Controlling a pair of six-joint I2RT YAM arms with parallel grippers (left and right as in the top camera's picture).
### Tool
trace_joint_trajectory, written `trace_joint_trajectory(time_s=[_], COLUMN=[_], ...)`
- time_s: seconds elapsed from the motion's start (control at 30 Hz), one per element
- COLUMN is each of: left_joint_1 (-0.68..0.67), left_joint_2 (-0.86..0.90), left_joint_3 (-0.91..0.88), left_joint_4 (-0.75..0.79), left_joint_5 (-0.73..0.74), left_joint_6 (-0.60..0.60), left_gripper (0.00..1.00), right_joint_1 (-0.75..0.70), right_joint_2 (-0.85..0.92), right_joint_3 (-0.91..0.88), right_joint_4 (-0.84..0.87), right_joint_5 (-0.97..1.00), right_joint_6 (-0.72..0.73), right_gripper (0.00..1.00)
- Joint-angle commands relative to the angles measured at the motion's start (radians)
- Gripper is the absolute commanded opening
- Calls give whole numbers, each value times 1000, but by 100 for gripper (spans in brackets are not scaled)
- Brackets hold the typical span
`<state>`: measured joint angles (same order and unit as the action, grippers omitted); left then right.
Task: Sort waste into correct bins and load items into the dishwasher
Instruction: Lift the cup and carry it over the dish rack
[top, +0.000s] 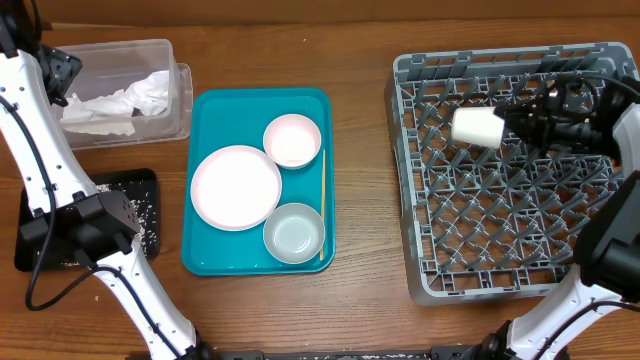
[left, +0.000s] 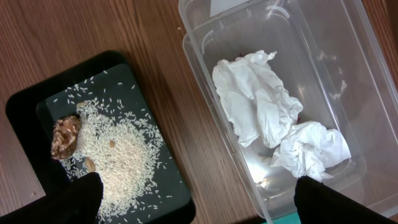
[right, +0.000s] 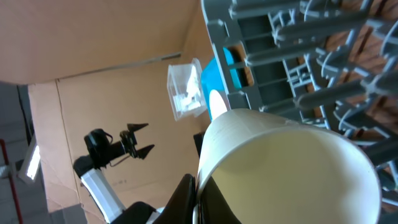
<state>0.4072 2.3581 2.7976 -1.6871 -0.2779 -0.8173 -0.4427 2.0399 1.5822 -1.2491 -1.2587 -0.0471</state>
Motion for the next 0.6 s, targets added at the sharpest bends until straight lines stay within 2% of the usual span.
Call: trace_joint_trajectory(time_s=[0.0, 0.23, 0.43, 0.57], left_joint_1=[-2, -2, -2, -2], left_joint_2=[-24, -24, -24, -24], left_joint_3=[18, 18, 18, 18], left_joint_4=[-2, -2, -2, -2], left_joint_5=[-17, -17, -17, -17], left_joint_6=[-17, -17, -17, -17], left_gripper=[100, 100, 100, 100], right_joint_1=[7, 0, -10, -37], right_joint_2=[-1, -1, -1, -3], right_joint_3=[-59, -205, -206, -206], right_joint_4=[19, 196, 204, 204], right_joint_5=[11, -60, -56, 44], right_joint_6=[-36, -29, -24, 28], right_gripper=[4, 4, 4, 4])
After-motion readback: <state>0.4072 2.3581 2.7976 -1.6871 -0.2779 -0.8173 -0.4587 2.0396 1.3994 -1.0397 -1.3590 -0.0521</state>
